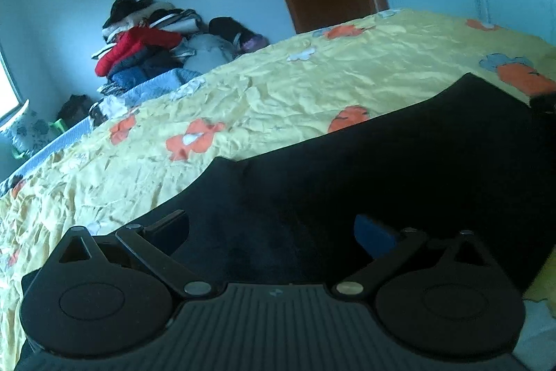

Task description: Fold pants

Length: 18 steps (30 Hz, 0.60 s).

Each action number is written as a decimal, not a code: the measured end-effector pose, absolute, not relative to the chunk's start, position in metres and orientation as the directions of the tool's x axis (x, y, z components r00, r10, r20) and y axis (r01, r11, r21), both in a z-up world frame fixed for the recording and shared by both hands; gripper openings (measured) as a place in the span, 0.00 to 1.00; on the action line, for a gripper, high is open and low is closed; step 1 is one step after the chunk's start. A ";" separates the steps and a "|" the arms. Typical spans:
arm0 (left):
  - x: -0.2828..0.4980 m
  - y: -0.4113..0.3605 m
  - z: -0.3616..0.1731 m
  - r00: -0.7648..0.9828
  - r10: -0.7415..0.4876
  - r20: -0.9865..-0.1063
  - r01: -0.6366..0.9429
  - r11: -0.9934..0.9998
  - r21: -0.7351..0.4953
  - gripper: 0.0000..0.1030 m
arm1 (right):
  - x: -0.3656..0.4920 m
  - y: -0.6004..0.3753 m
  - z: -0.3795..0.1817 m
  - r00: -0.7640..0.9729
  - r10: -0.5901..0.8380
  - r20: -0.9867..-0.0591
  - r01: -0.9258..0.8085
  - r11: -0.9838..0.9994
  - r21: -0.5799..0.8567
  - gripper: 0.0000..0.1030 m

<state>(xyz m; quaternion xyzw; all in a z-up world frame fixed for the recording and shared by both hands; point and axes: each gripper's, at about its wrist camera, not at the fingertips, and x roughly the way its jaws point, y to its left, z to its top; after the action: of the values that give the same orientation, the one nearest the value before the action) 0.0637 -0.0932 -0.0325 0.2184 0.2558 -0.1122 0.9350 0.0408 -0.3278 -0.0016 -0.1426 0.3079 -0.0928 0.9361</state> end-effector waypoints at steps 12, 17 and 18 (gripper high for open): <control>0.055 -0.100 -0.045 0.871 -0.126 -0.475 0.338 0.855 0.393 0.99 | 0.008 -0.417 -0.017 0.779 0.365 -0.510 -0.113 0.881 0.459 0.89; 0.055 -0.102 -0.047 0.876 -0.122 -0.467 0.332 0.855 0.398 0.99 | 0.009 -0.403 -0.027 0.737 0.363 -0.570 -0.123 0.901 0.416 0.28; 0.055 -0.102 -0.046 0.876 -0.122 -0.467 0.331 0.856 0.397 0.99 | 0.007 -0.397 -0.026 0.736 0.331 -0.591 -0.130 0.925 0.356 0.27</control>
<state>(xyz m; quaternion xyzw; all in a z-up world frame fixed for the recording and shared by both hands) 0.0549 -0.1017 -0.0464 0.2393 0.2181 -0.1205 0.9384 0.0072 -0.3969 -0.0257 0.1472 0.3410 0.1251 0.9200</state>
